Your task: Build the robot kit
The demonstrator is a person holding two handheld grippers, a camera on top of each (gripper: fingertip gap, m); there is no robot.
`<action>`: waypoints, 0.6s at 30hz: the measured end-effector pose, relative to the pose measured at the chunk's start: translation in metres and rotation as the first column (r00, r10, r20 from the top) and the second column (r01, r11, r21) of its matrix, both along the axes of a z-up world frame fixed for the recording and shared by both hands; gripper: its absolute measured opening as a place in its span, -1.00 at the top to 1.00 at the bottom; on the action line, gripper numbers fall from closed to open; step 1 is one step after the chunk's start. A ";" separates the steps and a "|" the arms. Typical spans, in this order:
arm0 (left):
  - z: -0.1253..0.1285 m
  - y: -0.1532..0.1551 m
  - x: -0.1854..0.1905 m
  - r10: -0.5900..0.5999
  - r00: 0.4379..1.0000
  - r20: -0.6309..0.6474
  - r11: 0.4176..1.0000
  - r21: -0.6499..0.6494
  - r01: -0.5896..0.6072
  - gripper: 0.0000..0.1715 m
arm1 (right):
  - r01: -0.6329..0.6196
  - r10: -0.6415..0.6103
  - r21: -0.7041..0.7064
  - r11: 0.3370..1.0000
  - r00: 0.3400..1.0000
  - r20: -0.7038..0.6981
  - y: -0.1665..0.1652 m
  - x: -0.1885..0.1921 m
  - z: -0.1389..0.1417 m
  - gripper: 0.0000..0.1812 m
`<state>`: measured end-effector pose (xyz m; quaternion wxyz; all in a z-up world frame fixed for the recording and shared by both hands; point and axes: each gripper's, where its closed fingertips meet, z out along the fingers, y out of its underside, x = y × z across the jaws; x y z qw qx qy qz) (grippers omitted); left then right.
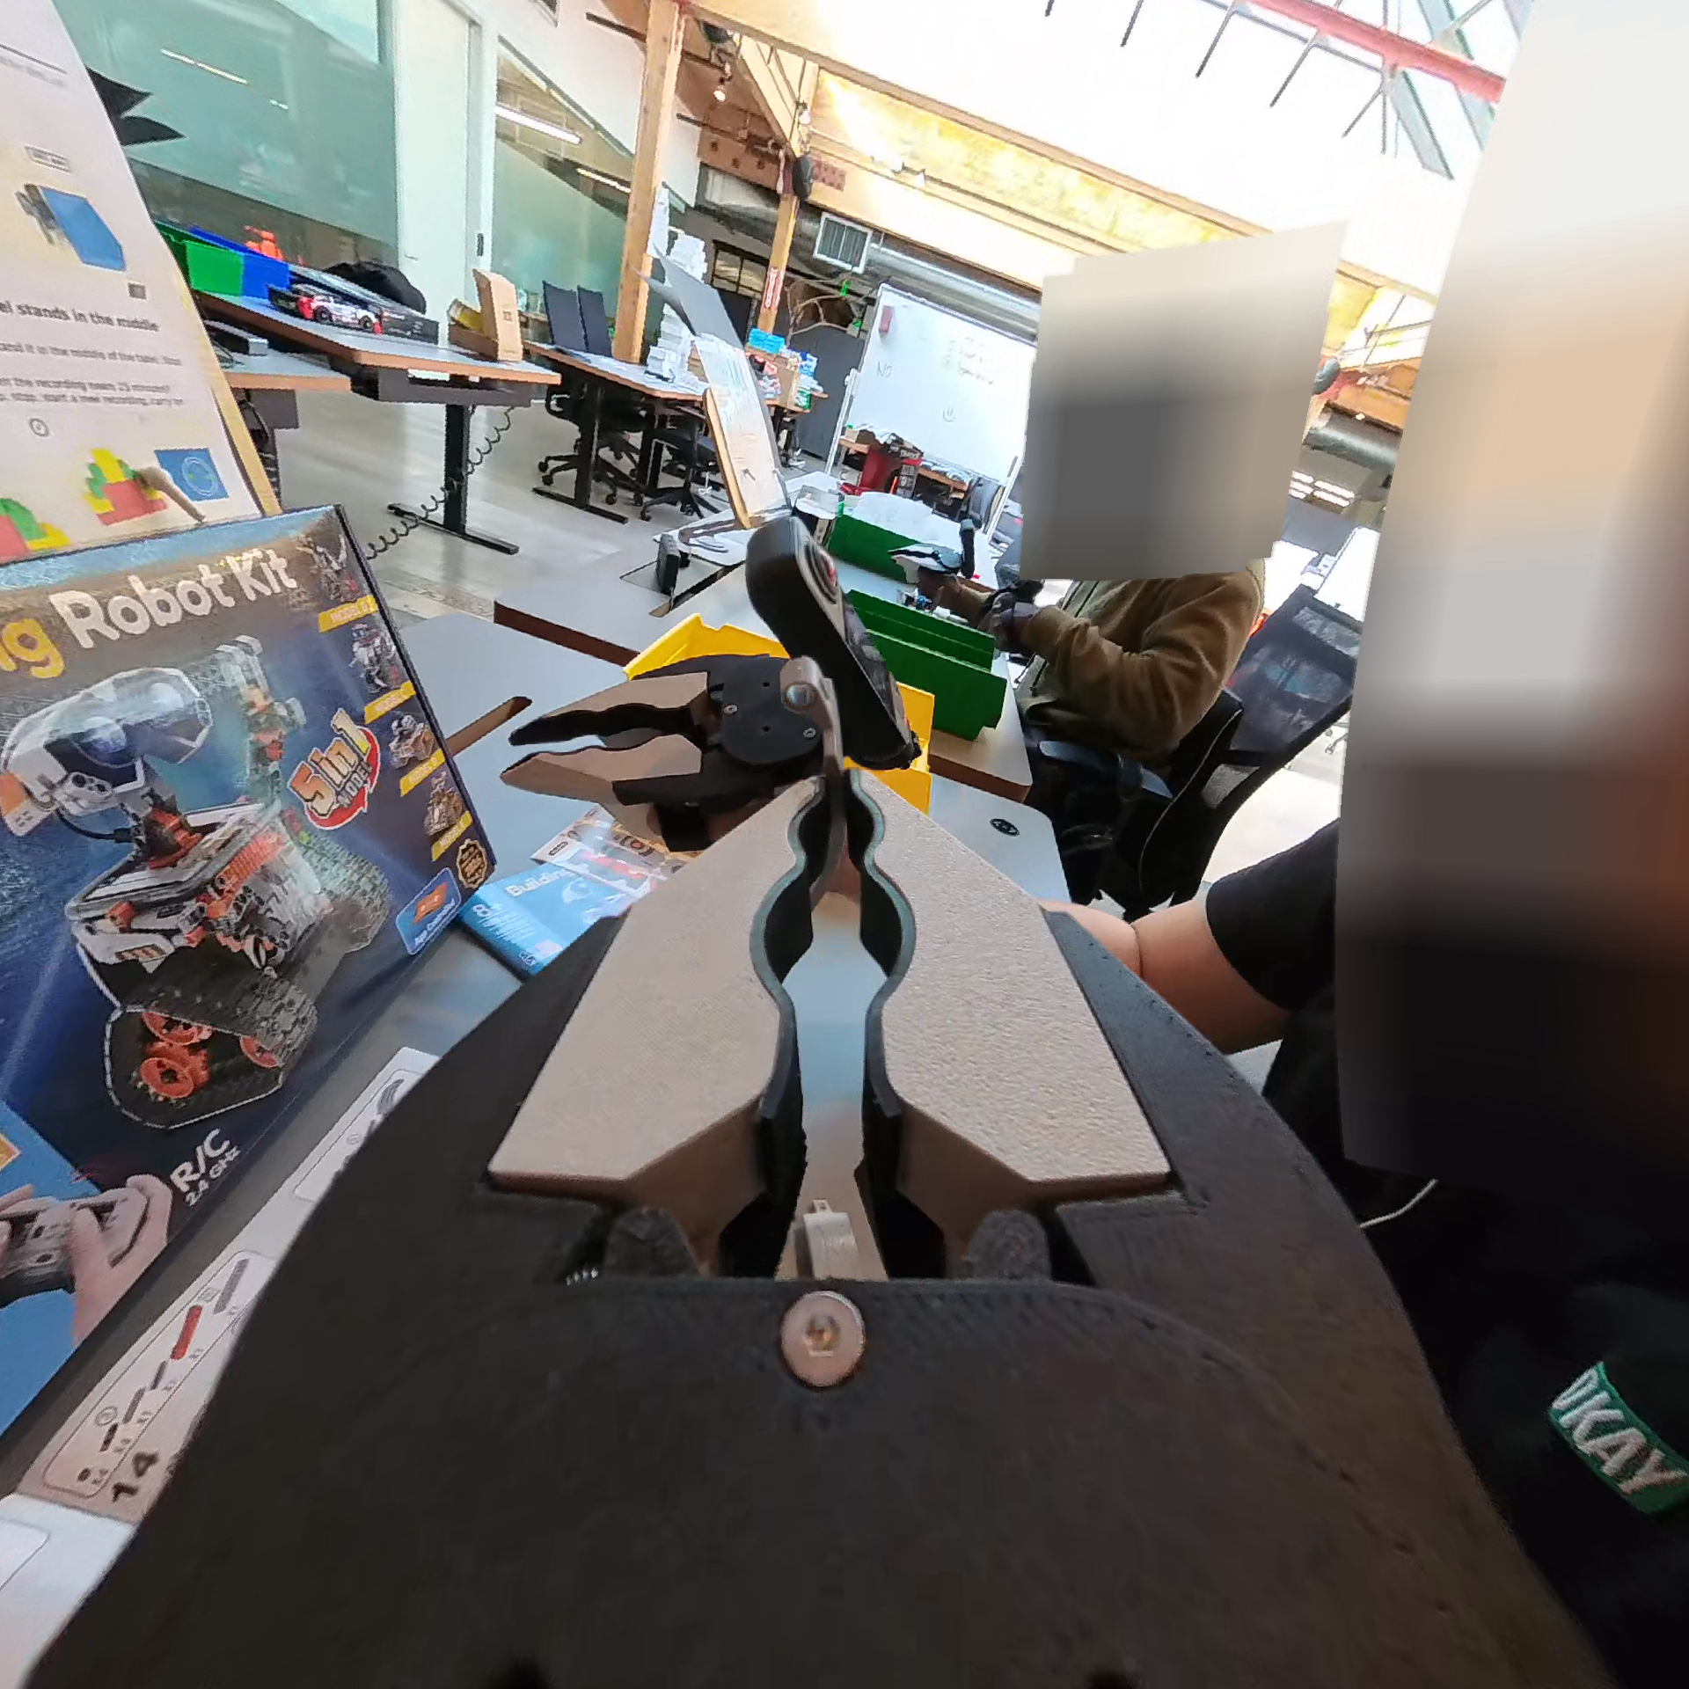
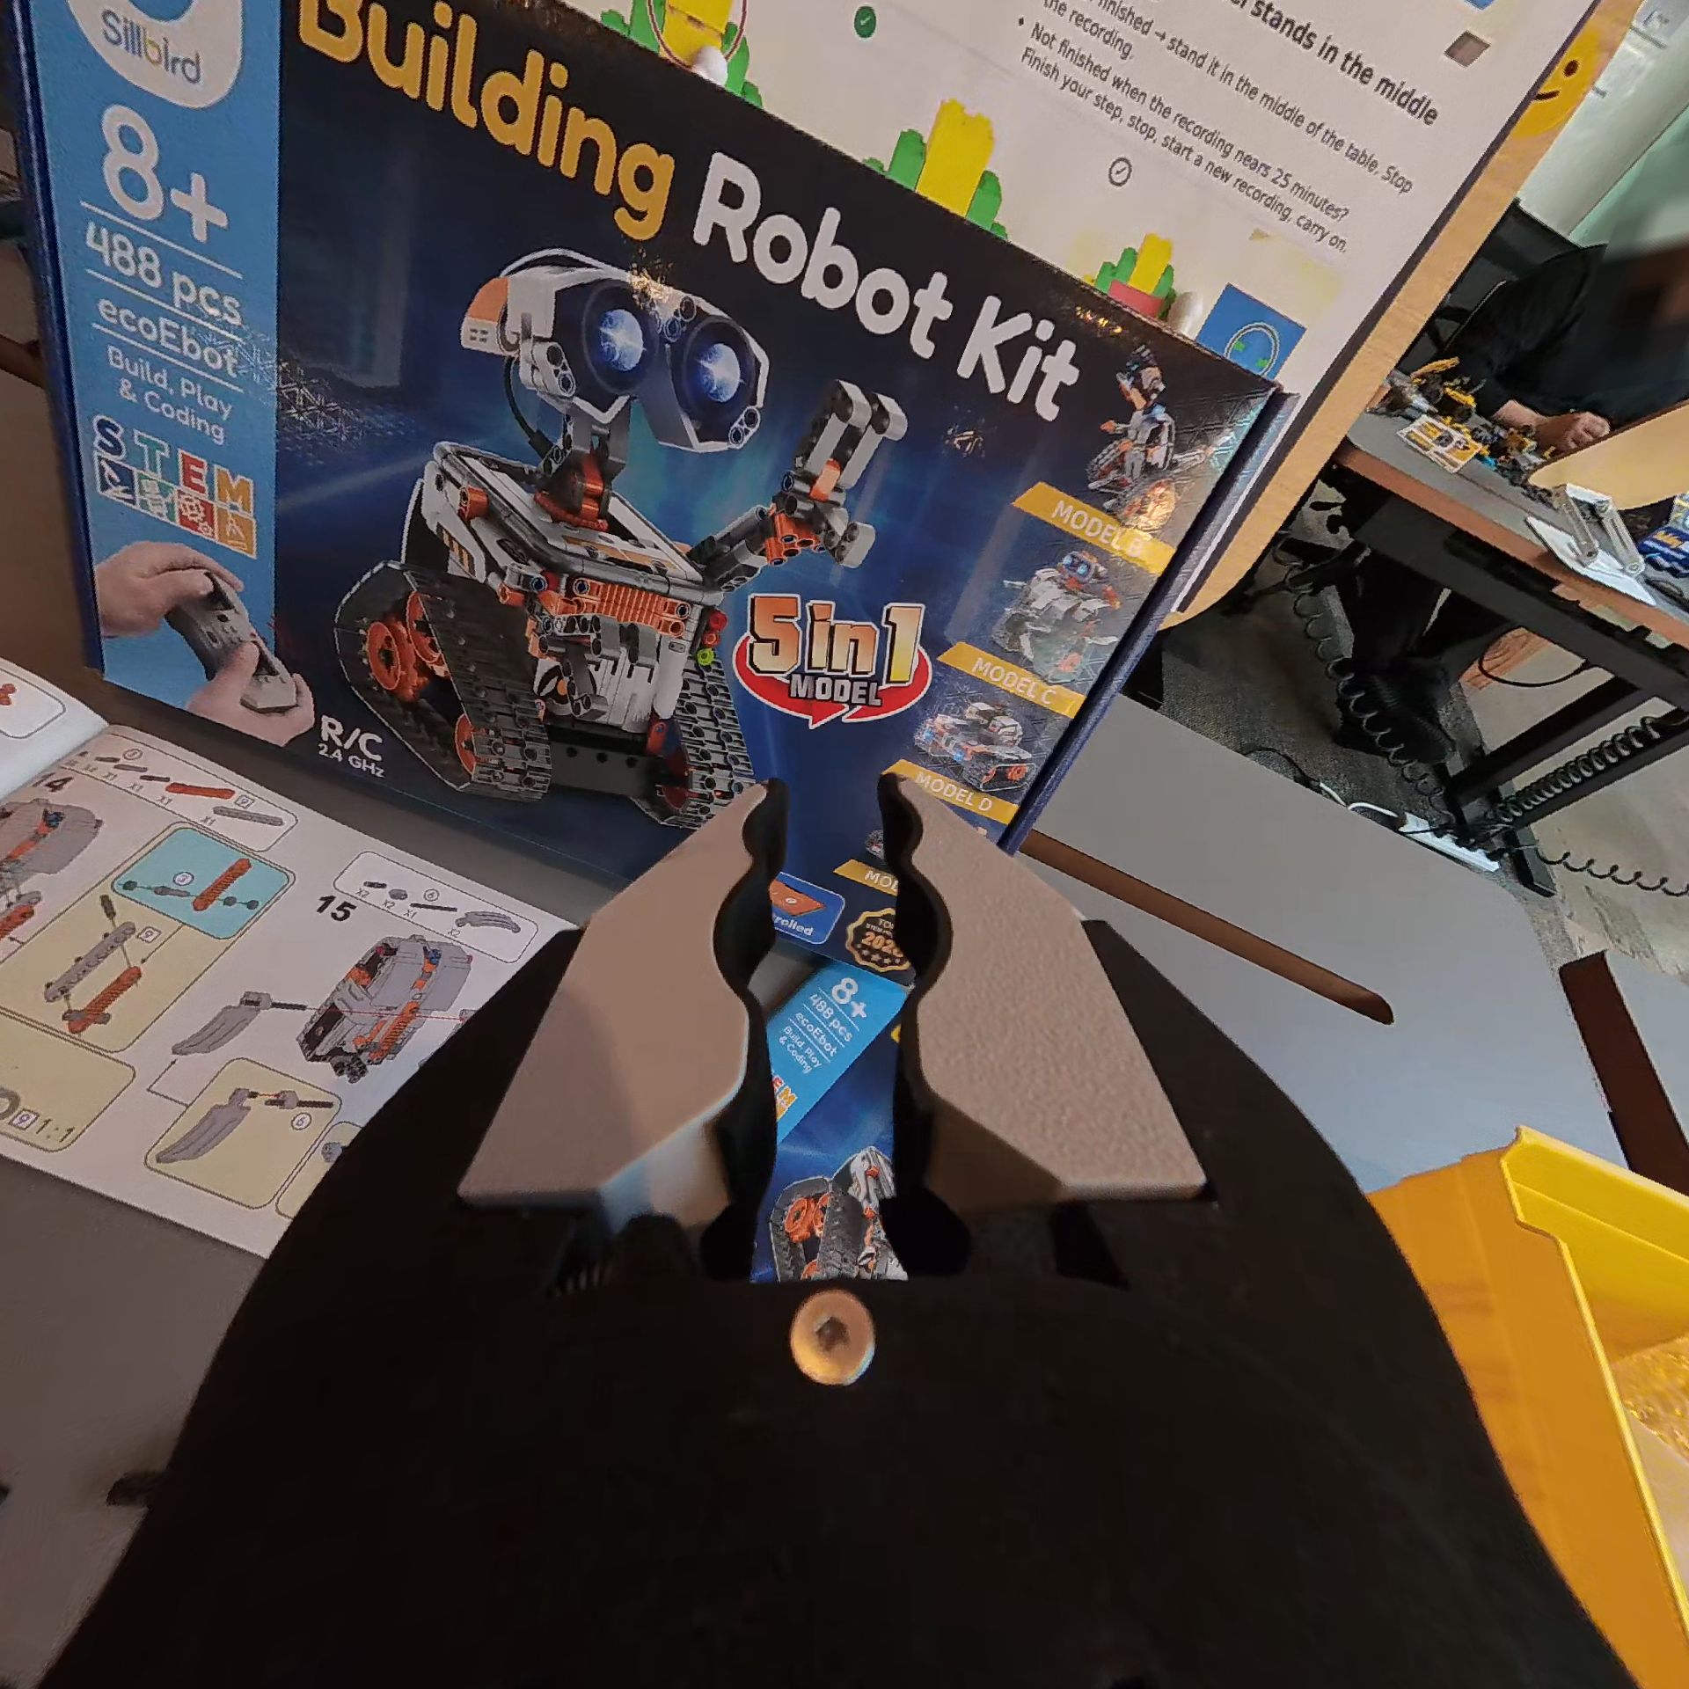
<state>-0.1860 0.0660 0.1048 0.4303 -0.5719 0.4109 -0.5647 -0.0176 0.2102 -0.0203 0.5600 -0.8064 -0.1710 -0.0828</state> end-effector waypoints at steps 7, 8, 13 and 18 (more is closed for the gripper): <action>-0.020 0.006 0.006 0.033 0.993 -0.115 0.999 0.015 -0.032 1.00 | -0.086 0.085 -0.024 0.996 0.996 -0.040 -0.001 -0.018 -0.004 0.72; -0.024 0.008 0.006 0.045 0.990 -0.136 0.999 0.016 -0.044 1.00 | -0.134 0.132 -0.025 0.991 0.988 -0.077 -0.003 -0.026 -0.003 0.71; -0.037 0.019 0.004 0.114 0.970 -0.213 0.993 0.049 -0.106 1.00 | -0.506 0.487 0.021 0.862 0.818 -0.307 -0.031 -0.083 0.015 0.71; -0.043 0.023 0.005 0.121 0.966 -0.228 0.992 0.049 -0.113 1.00 | -0.854 0.758 0.155 0.497 0.340 -0.557 -0.101 -0.133 0.049 0.66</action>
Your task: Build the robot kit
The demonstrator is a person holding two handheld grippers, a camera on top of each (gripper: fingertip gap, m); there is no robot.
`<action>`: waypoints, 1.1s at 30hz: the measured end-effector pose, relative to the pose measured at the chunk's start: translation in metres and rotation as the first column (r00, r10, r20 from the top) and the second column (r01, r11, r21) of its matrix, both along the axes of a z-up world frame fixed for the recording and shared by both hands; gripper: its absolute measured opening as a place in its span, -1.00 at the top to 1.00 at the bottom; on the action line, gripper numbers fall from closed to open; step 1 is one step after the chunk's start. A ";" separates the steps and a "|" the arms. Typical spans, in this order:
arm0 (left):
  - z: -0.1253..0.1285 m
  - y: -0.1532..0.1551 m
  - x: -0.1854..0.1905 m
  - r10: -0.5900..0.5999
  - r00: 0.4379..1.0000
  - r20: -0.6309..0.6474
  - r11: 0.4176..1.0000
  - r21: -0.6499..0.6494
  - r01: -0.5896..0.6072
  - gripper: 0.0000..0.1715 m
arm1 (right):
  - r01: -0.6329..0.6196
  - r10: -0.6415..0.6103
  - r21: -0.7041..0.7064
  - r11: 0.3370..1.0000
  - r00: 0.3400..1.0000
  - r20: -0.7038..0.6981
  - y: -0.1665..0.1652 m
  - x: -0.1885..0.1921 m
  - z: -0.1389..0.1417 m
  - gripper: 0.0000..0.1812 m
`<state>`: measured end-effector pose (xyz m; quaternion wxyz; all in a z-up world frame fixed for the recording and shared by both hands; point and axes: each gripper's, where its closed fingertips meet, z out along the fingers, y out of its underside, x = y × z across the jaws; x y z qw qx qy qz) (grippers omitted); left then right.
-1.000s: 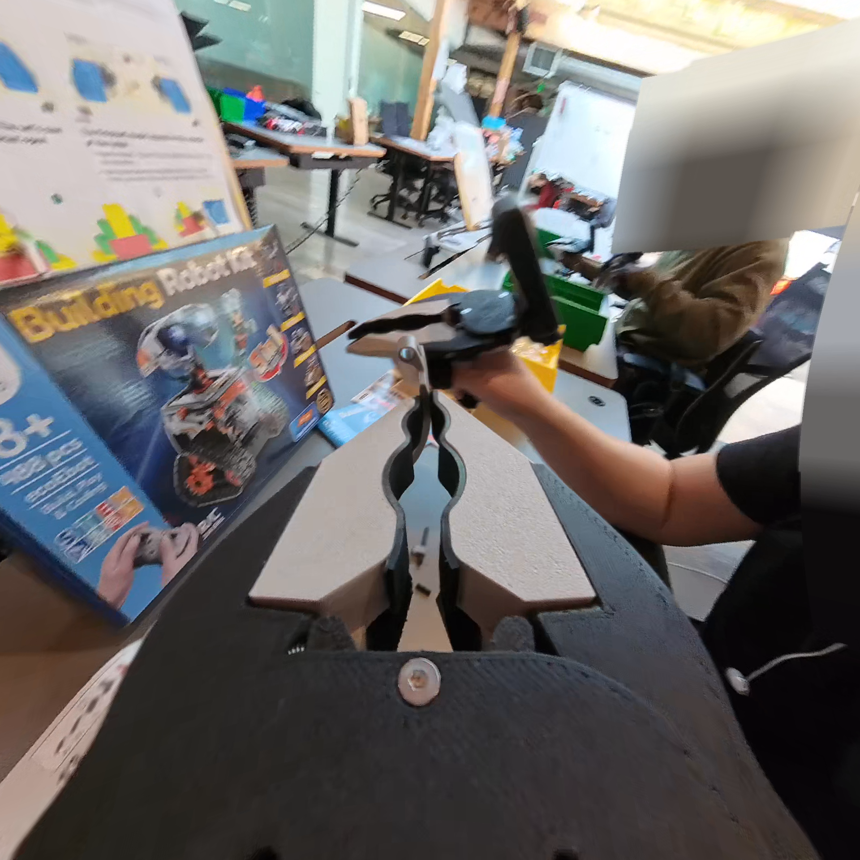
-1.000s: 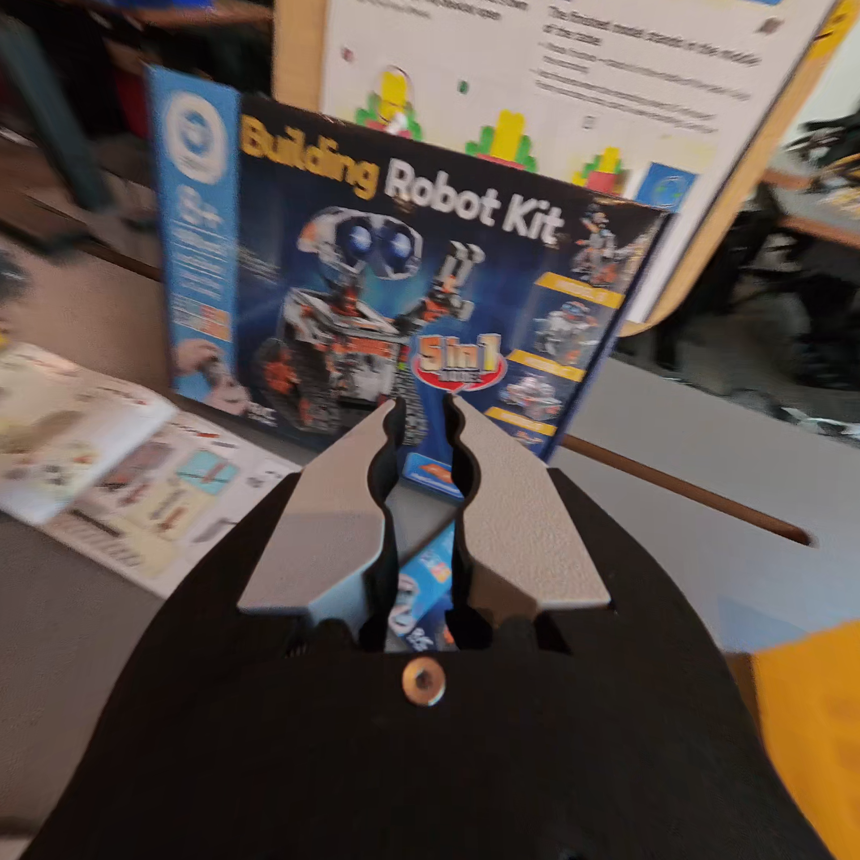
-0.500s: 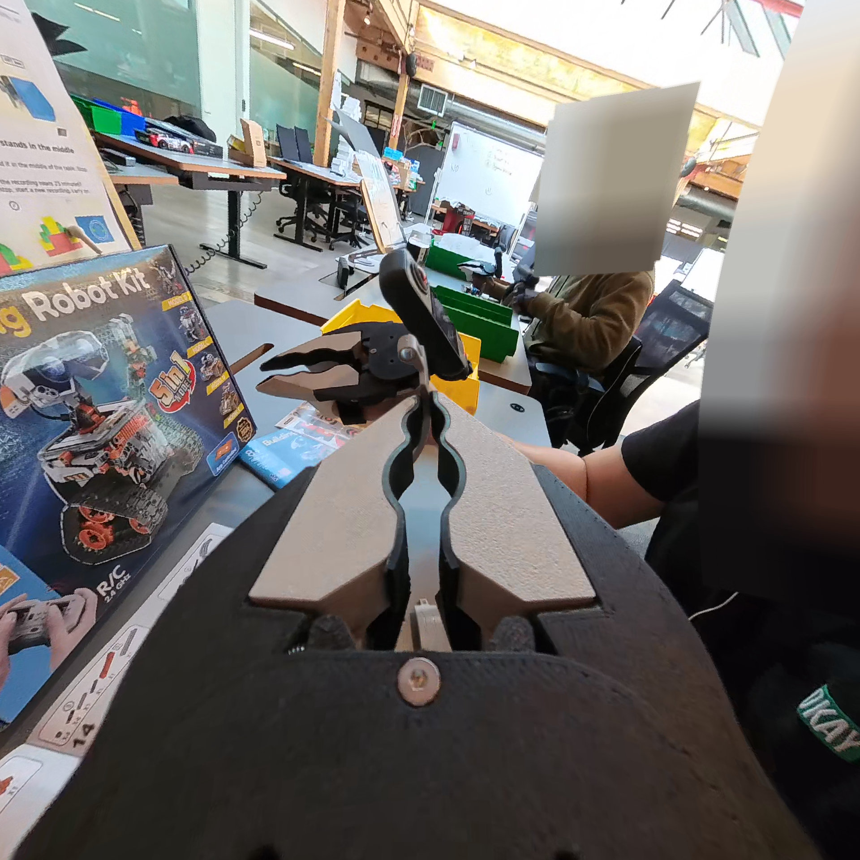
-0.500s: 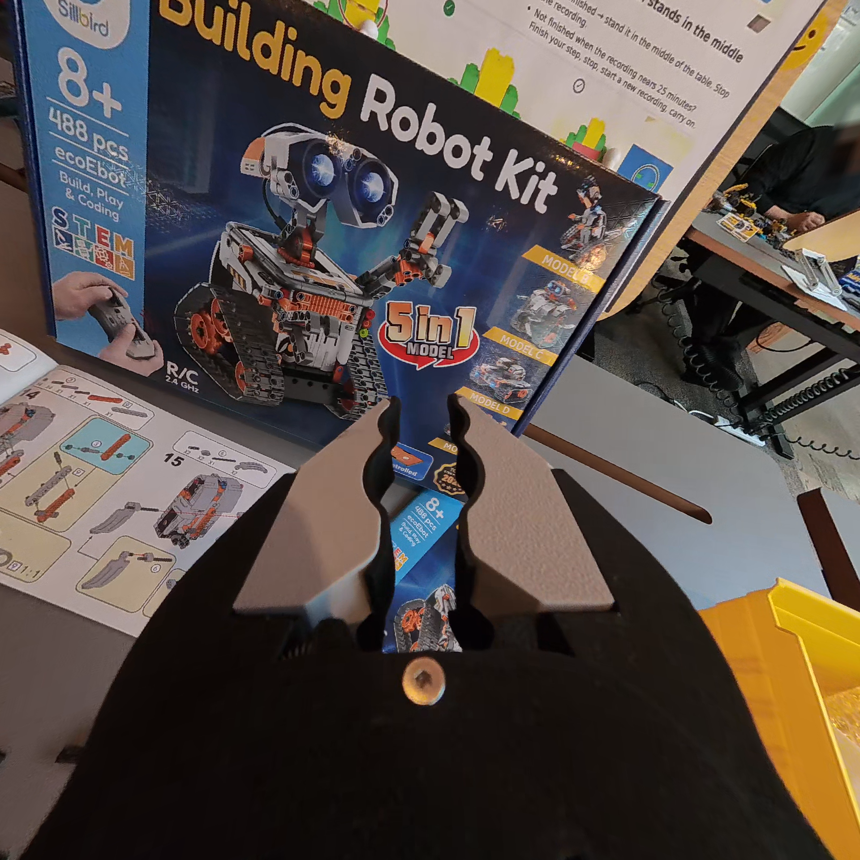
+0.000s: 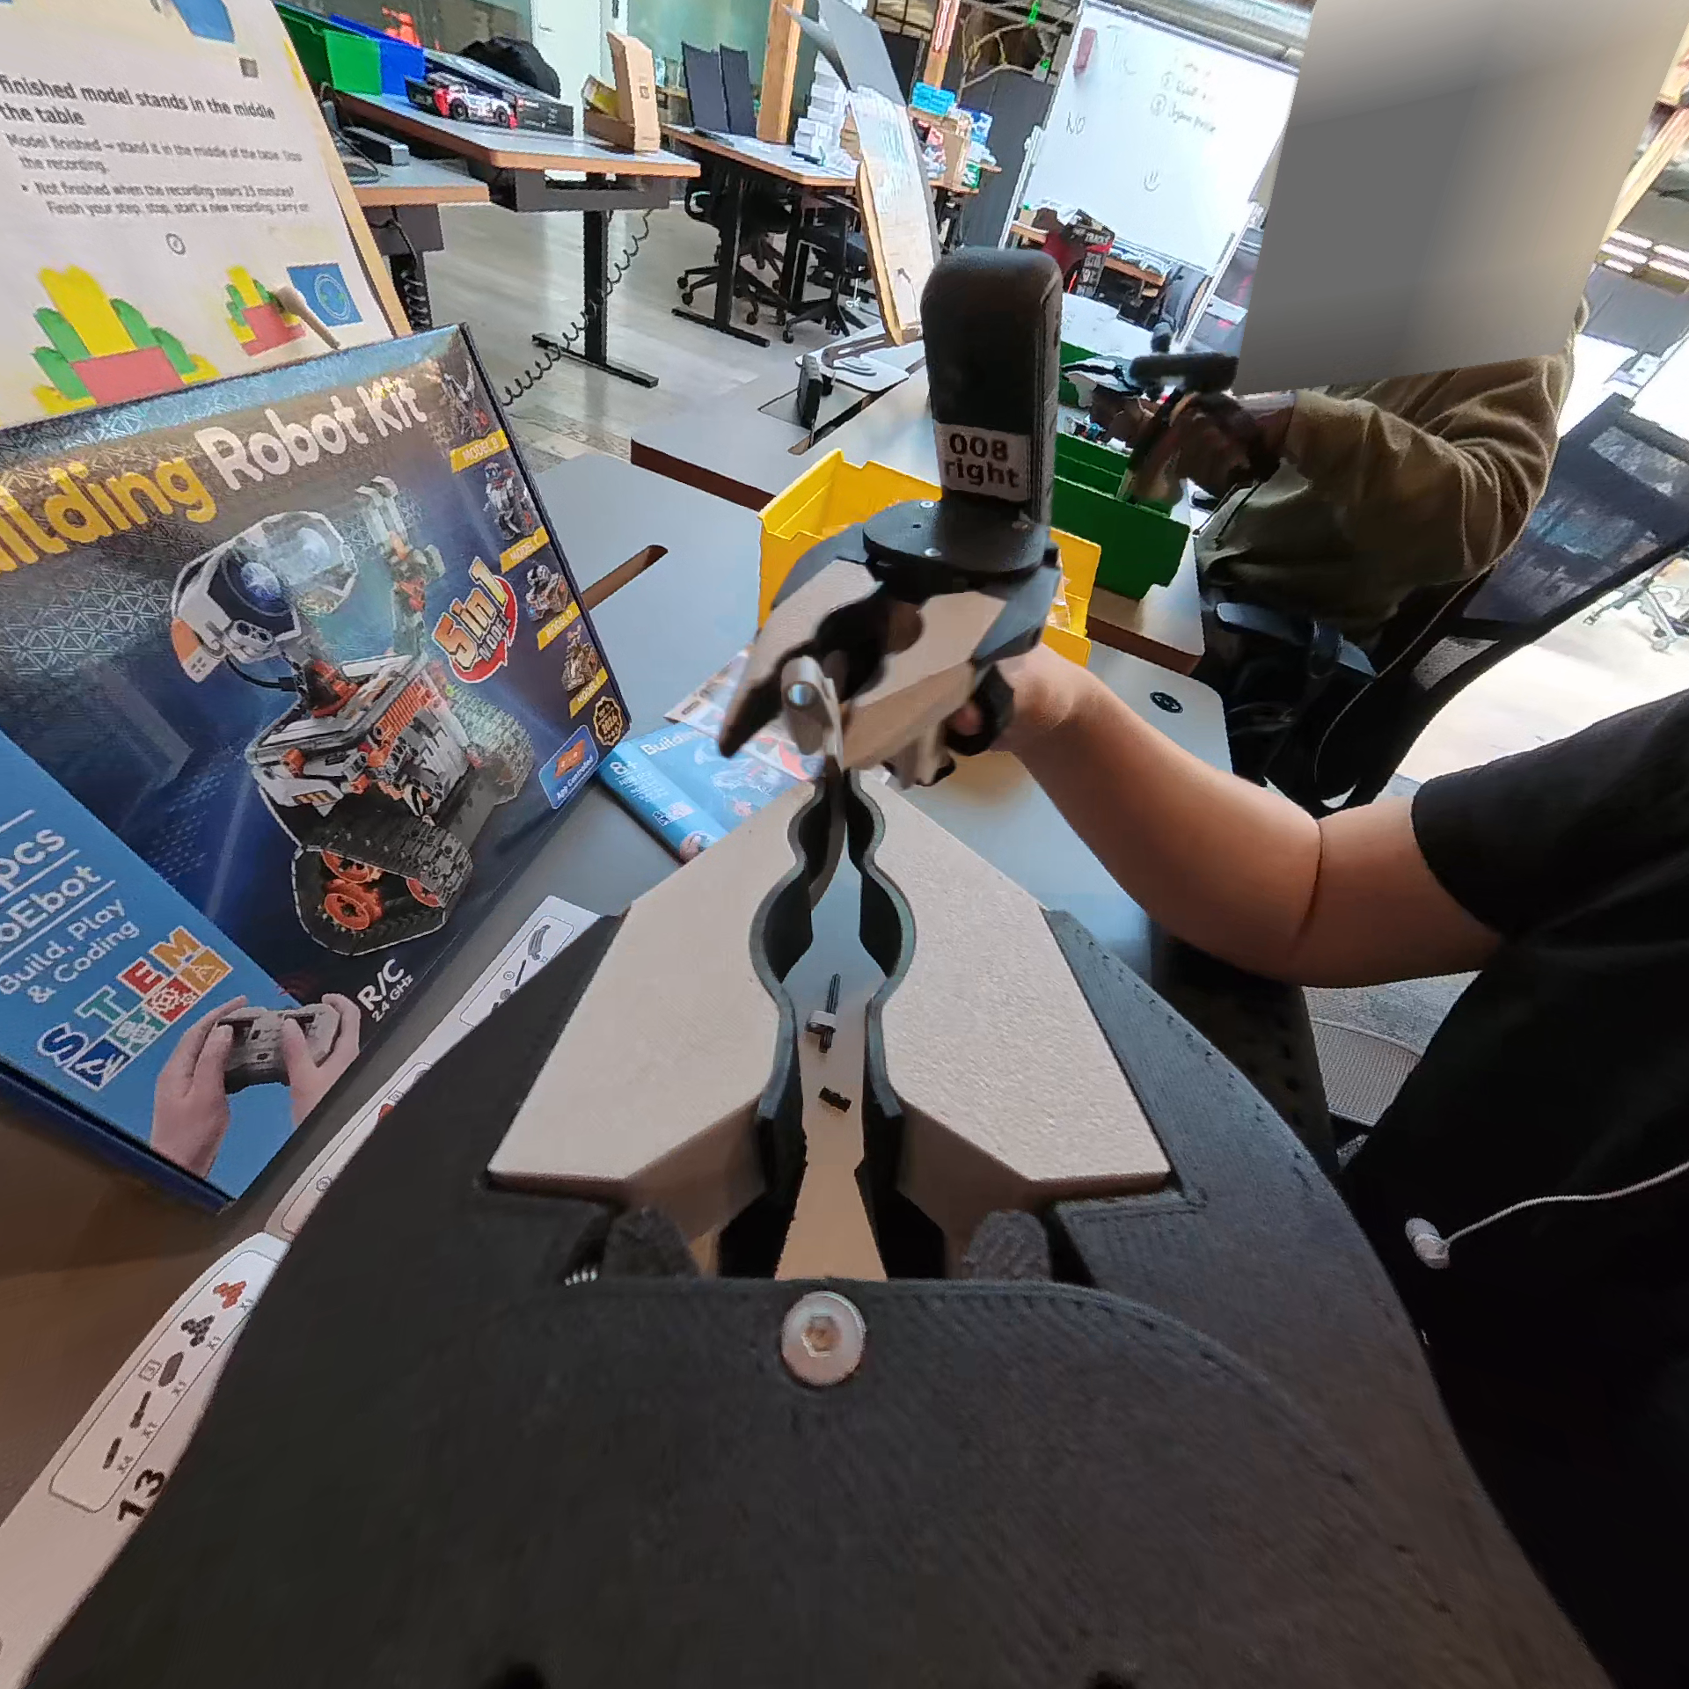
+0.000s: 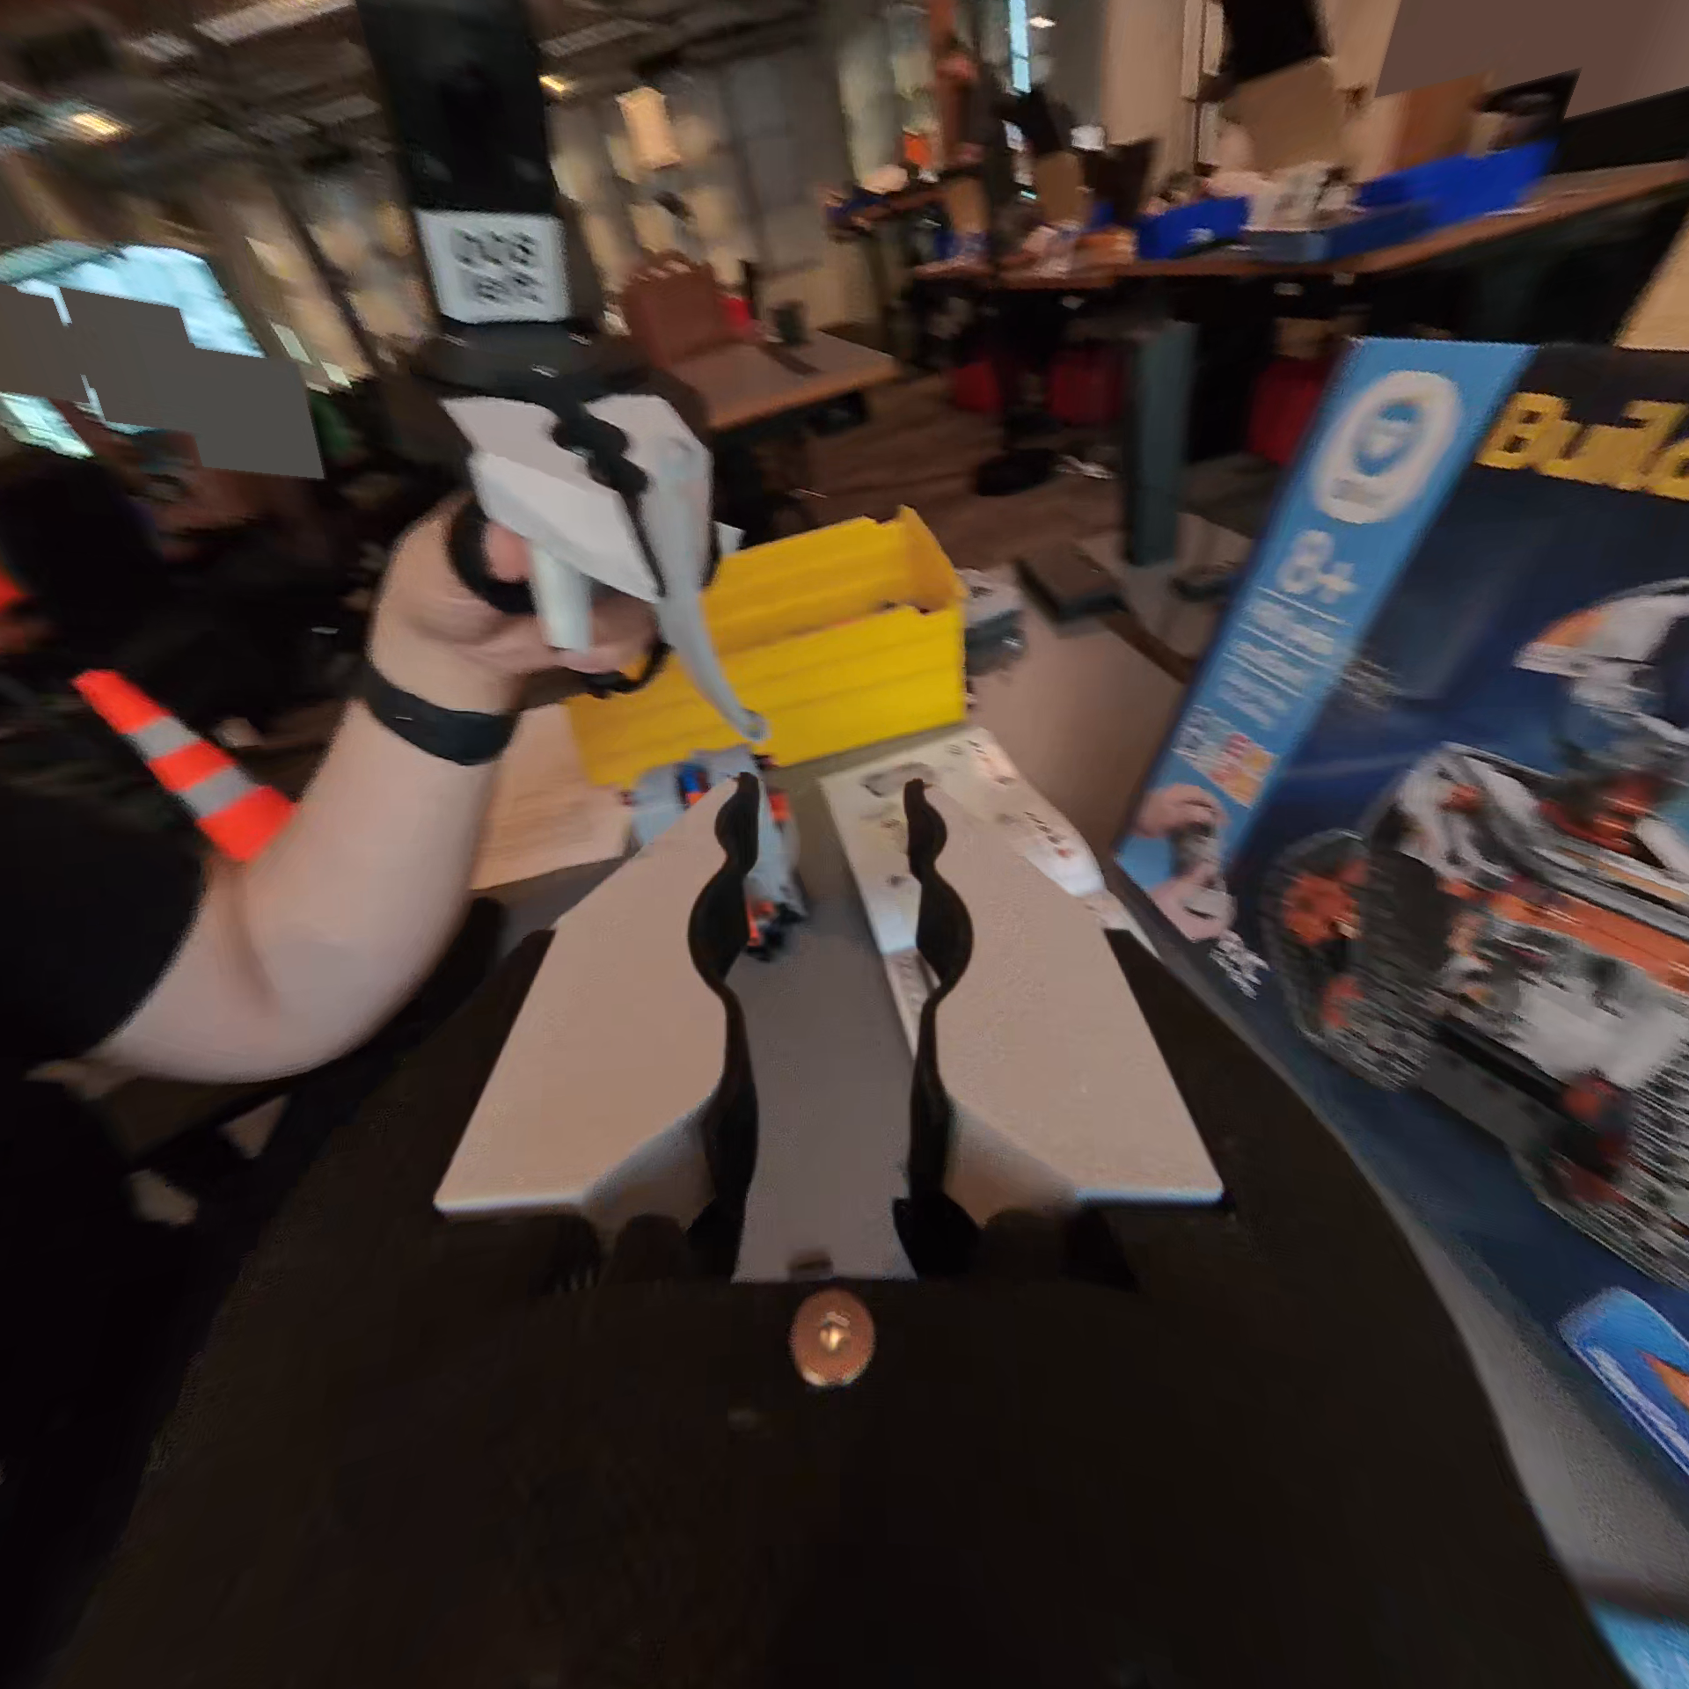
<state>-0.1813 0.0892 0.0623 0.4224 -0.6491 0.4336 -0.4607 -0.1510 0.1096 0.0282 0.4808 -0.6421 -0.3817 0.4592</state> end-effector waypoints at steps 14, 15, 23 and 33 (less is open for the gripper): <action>-0.006 -0.013 0.016 -0.083 0.996 -0.029 0.996 0.018 0.083 1.00 | -0.178 0.181 0.061 0.982 0.982 -0.048 -0.034 -0.027 0.010 0.80; -0.005 -0.015 0.017 -0.092 0.996 -0.024 0.996 0.016 0.092 1.00 | -0.170 0.174 0.072 0.983 0.984 -0.043 -0.033 -0.027 0.010 0.87; 0.003 -0.023 0.022 -0.144 0.989 0.036 0.989 -0.012 0.144 1.00 | -0.222 0.228 0.082 0.972 0.971 -0.071 -0.041 -0.023 0.016 0.97; 0.001 -0.025 0.023 -0.149 0.989 0.017 0.989 -0.005 0.149 1.00 | -0.230 0.233 0.040 0.972 0.969 -0.089 -0.039 -0.023 0.014 0.78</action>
